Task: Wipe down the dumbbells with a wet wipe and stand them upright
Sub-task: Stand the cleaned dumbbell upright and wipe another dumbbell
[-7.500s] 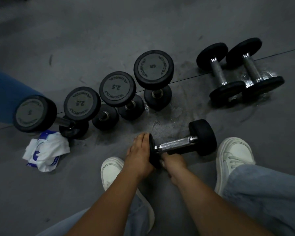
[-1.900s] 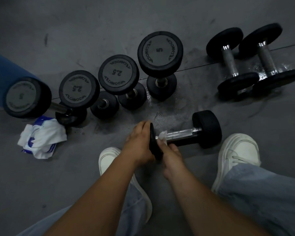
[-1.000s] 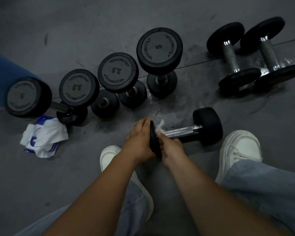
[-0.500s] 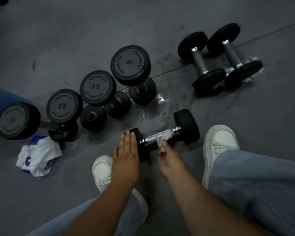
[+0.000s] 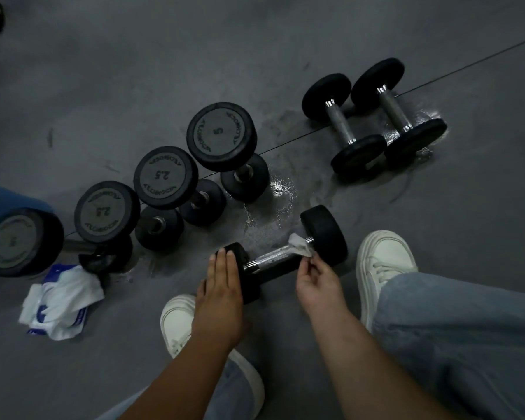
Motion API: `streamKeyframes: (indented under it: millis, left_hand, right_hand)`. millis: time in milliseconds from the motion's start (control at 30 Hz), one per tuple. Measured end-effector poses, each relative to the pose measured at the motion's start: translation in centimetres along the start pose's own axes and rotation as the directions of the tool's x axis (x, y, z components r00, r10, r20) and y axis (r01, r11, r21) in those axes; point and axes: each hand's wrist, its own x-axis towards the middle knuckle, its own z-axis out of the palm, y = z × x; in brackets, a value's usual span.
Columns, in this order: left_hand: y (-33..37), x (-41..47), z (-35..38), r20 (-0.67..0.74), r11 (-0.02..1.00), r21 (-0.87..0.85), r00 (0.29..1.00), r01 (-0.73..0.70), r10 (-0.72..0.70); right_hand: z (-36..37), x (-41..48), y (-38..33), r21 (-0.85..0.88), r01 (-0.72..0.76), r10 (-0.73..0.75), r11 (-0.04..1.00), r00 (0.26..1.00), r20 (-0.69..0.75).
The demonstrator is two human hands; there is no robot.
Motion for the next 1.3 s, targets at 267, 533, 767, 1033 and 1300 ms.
streamKeyframes:
  millis: [267, 533, 767, 1033, 1300]
  left_hand:
    - [-0.1, 0.2, 0.3, -0.022, 0.997, -0.077, 1.000, -0.009, 0.007]
    - [-0.1, 0.4, -0.1, -0.004, 0.996, -0.091, 1.000, -0.015, 0.015]
    - [-0.3, 0.6, 0.2, -0.025, 0.995, -0.098, 1.000, -0.020, 0.018]
    - [0.0, 0.1, 1.0, -0.087, 0.983, -0.184, 0.996, -0.025, 0.010]
    - [-0.1, 0.4, 1.1, -0.081, 0.978, -0.207, 0.997, -0.028, 0.012]
  right_hand:
    - [1.5, 0.2, 1.2, -0.175, -0.024, 0.021, 0.984, 1.000, -0.016]
    - [3.4, 0.9, 1.8, -0.374, -0.014, -0.046, 0.927, 0.987, -0.152]
    - [2.4, 1.4, 1.5, -0.269, -0.029, 0.026, 0.963, 1.000, -0.015]
    - [1.1, 0.0, 1.3, -0.295, 0.026, -0.042, 0.955, 0.998, -0.049]
    - [3.6, -0.6, 3.2, -0.555, 0.118, -0.182, 0.823, 0.981, -0.062]
